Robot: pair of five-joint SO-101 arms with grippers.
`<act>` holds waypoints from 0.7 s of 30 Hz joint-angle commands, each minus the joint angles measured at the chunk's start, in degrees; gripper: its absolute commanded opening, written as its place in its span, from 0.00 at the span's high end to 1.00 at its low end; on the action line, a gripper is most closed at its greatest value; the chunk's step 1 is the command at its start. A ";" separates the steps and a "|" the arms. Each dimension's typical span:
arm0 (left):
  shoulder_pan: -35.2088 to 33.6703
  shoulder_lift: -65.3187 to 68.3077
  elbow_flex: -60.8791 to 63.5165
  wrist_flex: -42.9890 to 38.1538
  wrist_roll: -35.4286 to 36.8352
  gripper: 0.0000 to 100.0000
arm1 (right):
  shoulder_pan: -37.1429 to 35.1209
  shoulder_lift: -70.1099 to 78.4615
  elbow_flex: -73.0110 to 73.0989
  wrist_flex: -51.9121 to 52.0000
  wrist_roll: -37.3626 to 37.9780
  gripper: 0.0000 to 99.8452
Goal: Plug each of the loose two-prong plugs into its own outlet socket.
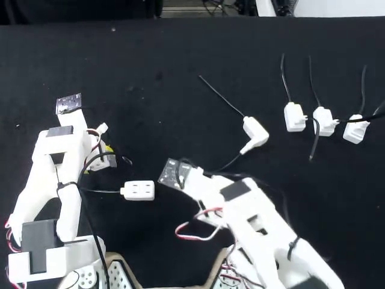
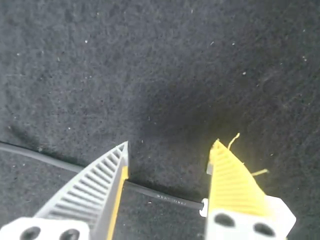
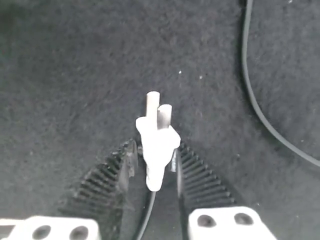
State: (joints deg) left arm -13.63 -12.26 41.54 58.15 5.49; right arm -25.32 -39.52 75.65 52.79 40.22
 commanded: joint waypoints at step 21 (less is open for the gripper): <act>5.67 -35.52 14.99 -0.18 6.07 0.74 | -12.66 -13.41 -5.67 -10.29 -18.37 0.99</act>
State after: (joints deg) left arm -12.48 -36.62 53.93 58.15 9.10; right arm -30.95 -50.42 69.85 52.35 26.86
